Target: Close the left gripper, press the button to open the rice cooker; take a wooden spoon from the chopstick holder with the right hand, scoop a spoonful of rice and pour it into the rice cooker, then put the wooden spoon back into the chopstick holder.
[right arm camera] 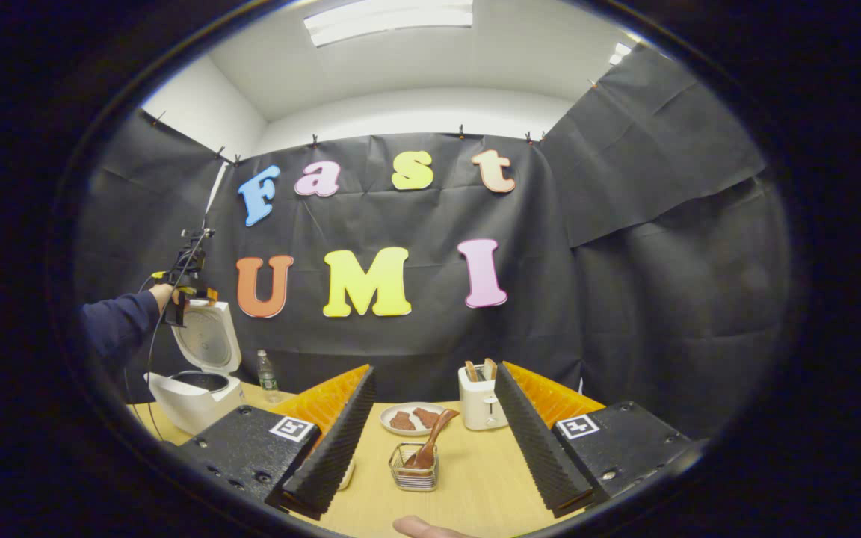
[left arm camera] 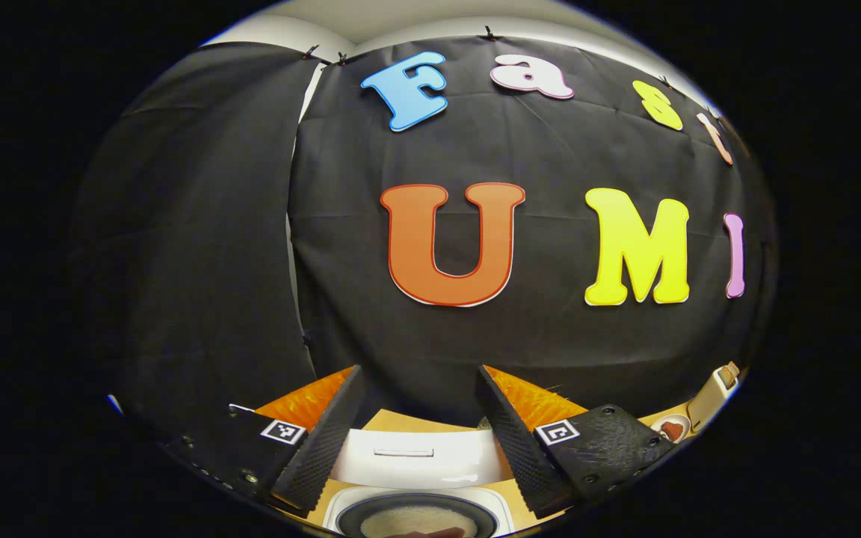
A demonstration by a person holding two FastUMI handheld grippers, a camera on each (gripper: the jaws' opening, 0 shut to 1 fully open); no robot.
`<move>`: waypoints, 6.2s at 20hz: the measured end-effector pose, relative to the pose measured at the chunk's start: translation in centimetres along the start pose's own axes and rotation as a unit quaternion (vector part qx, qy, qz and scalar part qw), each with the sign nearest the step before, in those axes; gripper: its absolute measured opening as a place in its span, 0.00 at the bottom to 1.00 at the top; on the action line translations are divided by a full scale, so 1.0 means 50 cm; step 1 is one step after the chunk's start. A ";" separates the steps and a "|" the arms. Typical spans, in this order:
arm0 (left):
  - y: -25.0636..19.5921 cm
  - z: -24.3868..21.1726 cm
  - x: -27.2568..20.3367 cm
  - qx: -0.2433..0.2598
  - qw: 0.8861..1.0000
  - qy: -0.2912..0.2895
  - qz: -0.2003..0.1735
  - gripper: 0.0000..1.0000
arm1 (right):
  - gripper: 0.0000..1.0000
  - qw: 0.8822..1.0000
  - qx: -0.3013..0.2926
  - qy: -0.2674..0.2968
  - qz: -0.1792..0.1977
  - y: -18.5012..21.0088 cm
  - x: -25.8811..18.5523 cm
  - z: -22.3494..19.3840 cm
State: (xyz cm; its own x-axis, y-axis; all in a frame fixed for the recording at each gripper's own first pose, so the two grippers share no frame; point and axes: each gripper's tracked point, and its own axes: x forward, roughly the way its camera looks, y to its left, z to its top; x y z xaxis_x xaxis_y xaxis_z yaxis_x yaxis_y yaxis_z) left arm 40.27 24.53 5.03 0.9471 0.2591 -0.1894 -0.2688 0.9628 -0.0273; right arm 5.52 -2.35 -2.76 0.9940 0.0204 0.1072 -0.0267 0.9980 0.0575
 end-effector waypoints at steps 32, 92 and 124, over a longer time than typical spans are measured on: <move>-0.040 -0.347 -0.287 0.041 0.993 0.104 -0.041 0.96 | 0.99 0.999 0.014 -0.011 0.030 0.025 -0.324 0.006; -0.096 -0.250 -0.593 0.034 0.996 -0.010 -0.081 0.96 | 1.00 1.000 0.003 0.023 0.011 0.029 -0.270 -0.027; -0.135 -0.241 -0.981 0.004 0.985 -0.133 -0.113 0.95 | 1.00 0.998 0.016 0.038 0.045 0.118 -0.240 0.053</move>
State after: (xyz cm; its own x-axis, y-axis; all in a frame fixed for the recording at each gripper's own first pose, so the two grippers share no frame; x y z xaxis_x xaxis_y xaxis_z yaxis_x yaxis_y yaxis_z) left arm -6.46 4.41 2.70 0.9953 0.0481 0.0846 -0.0456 0.9985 -0.0312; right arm -6.87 3.11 -1.07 0.9925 0.1165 0.0378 -0.1193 0.9895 0.0821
